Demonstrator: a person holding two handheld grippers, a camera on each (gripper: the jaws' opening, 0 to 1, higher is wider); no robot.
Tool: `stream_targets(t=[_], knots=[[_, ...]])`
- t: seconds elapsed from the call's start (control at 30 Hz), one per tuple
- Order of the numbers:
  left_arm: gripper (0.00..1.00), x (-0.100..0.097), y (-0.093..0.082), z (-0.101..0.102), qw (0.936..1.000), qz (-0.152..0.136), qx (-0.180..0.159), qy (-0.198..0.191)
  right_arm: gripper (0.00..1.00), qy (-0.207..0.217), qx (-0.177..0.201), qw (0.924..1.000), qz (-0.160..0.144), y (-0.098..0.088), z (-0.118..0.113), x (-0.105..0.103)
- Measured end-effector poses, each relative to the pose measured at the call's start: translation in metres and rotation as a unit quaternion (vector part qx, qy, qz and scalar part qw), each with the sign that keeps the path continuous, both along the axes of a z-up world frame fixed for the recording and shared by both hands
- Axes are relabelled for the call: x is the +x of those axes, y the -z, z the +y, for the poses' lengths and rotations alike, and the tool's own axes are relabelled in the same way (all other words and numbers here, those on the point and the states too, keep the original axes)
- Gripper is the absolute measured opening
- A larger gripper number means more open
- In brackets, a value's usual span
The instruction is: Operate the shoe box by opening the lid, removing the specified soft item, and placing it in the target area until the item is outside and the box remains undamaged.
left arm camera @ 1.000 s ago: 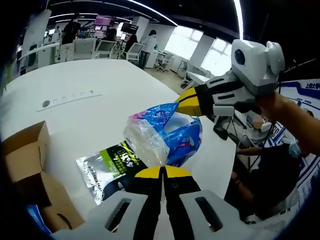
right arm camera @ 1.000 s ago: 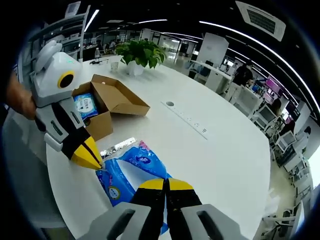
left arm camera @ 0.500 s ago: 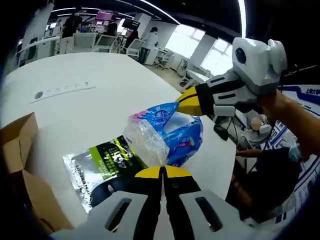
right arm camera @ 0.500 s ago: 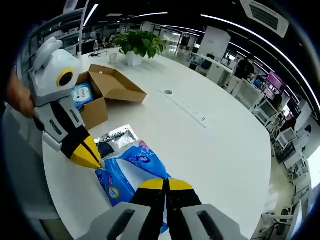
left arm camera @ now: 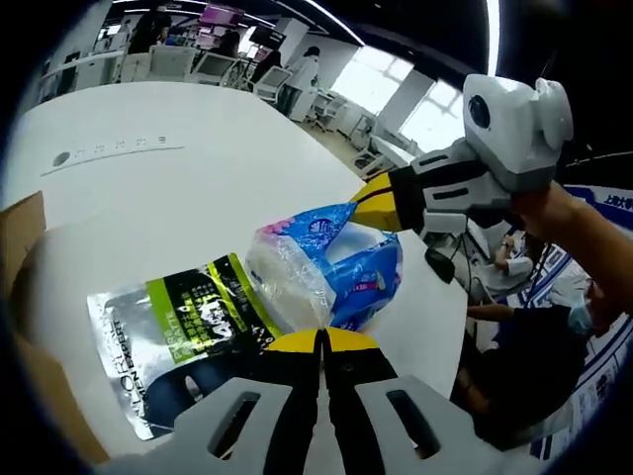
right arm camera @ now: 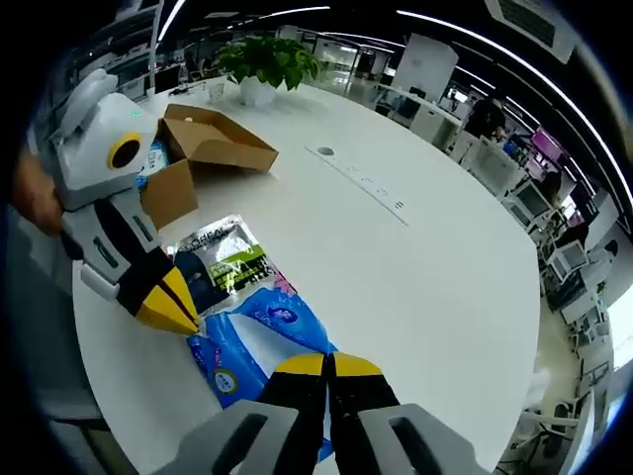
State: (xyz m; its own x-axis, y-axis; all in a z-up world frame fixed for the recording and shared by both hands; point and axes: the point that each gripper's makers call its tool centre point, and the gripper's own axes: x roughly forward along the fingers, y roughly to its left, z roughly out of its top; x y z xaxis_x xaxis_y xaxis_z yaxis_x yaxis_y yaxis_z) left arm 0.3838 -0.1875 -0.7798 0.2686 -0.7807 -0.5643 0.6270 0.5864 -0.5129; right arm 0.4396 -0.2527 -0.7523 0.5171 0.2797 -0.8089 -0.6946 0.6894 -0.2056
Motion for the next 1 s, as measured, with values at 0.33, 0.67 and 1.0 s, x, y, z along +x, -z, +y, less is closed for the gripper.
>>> stream_targets(t=[0.33, 0.67, 1.0], knots=[[0.00, 0.001, 0.015, -0.013, 0.9996, 0.023, -0.012, -0.008, 0.00, 0.003, -0.017, 0.9998, 0.009, 0.014, -0.015, -0.001], [0.00, 0.004, 0.029, -0.024, 0.9987, 0.041, -0.024, -0.018, 0.00, 0.010, -0.027, 0.9995, 0.014, 0.027, -0.026, 0.002], [0.00, 0.009, 0.039, -0.028, 0.9971, 0.059, -0.035, -0.033, 0.00, 0.012, -0.031, 0.9993, 0.015, 0.035, -0.032, 0.008]])
